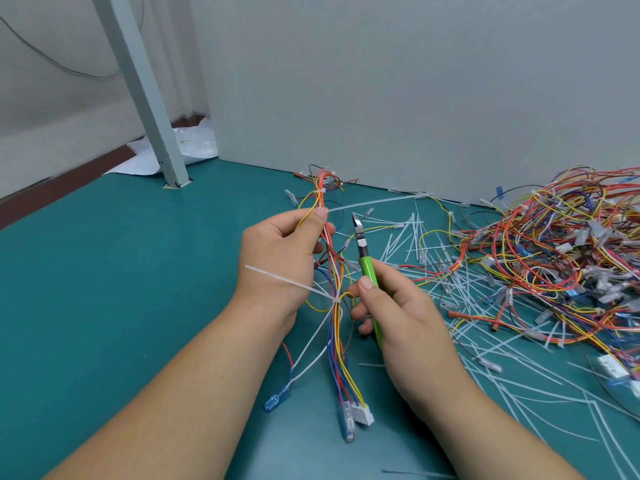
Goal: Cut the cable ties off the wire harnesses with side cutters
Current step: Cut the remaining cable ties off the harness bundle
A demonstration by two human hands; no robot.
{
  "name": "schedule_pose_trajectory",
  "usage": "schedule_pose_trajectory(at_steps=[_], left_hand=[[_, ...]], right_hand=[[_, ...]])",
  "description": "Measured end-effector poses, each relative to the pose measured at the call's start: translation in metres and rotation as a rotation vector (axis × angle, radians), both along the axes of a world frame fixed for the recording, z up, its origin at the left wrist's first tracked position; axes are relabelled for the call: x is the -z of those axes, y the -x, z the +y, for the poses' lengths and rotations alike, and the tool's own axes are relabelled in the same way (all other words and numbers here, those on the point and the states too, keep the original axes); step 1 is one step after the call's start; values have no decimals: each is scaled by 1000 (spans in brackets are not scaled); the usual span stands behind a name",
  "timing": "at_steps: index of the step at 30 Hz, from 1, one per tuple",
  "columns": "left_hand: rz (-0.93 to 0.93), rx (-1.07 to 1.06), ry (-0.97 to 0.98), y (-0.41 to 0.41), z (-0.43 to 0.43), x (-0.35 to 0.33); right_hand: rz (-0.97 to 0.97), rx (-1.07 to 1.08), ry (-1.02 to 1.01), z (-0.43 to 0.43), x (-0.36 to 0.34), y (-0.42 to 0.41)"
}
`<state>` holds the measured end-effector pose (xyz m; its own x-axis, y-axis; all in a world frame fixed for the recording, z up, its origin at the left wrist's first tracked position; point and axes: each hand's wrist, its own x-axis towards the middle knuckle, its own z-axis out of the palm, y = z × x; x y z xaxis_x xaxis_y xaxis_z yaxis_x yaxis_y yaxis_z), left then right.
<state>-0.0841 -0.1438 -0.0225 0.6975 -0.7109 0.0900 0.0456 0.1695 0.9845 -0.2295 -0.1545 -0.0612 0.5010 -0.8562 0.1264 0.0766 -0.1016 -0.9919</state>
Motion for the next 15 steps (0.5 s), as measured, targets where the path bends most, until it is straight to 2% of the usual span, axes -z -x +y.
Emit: schedule_pose_trajectory(at_steps=[7, 15], left_hand=[[-11, 42, -6, 1, 0, 1], [-48, 69, -22, 1, 1, 1]], right_hand=[[-1, -24, 19, 0, -1, 1], [-41, 110, -44, -6, 1, 3]])
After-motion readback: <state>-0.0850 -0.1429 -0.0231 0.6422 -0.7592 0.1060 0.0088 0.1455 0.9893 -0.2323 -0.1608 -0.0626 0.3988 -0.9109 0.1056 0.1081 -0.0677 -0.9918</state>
